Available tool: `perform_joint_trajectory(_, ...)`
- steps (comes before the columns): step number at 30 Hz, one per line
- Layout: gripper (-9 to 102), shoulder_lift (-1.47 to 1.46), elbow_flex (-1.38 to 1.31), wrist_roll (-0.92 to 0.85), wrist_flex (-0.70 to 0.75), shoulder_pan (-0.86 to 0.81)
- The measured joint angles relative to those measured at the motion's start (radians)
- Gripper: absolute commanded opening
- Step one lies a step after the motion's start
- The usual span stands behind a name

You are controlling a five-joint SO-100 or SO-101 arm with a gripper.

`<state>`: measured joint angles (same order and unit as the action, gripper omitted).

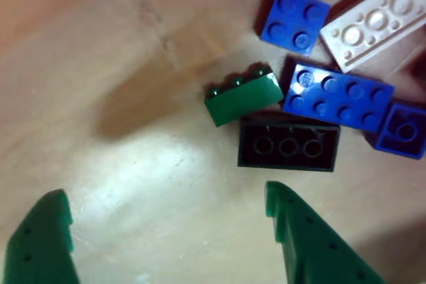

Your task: Put all lego bricks in the bin.

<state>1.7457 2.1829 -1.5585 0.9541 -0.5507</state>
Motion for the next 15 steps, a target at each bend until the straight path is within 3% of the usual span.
perform_joint_trajectory(15,39,-0.095,0.021,-0.161,-0.133,-0.156)
